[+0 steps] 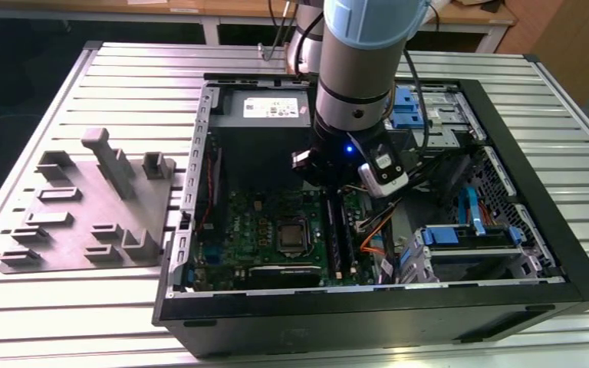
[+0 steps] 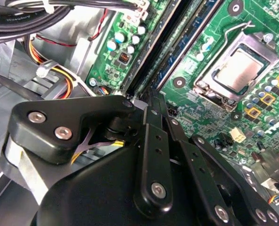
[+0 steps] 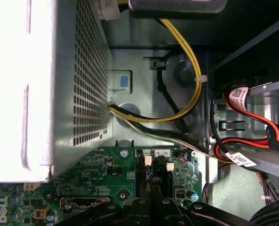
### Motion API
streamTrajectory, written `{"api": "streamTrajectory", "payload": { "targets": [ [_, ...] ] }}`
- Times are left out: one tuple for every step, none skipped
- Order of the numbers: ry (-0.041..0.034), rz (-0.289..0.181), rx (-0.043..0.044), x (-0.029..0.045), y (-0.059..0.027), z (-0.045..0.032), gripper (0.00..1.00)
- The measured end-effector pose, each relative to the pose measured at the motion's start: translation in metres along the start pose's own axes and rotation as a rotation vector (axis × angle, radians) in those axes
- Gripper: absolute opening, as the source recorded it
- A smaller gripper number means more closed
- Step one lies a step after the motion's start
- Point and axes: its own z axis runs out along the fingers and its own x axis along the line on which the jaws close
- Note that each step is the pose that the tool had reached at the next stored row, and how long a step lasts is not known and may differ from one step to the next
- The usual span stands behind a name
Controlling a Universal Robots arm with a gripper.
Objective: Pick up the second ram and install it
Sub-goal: 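Press down the second ram until it locks into place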
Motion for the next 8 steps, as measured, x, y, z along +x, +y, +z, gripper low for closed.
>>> {"api": "streamTrajectory", "payload": {
  "targets": [
    [0.0,0.0,0.0,0.0,0.0,0.0,0.1],
    [0.0,0.0,0.0,0.0,0.0,0.0,0.1],
    [0.0,0.0,-0.0001,0.0,0.0,0.0001,0.1],
    [-0.0001,0.0,-0.0002,0.0,0.0,0.0002,0.1],
    [-0.0001,0.0,-0.0002,0.0,0.0,0.0002,0.1],
    [0.0,0.0,-0.0002,0.0,0.0,0.0002,0.1],
    [0.0,0.0,-0.0002,0.0,0.0,0.0002,0.1],
    [-0.0001,0.0,-0.0003,0.0,0.0,0.0003,0.1]
  ]
}}
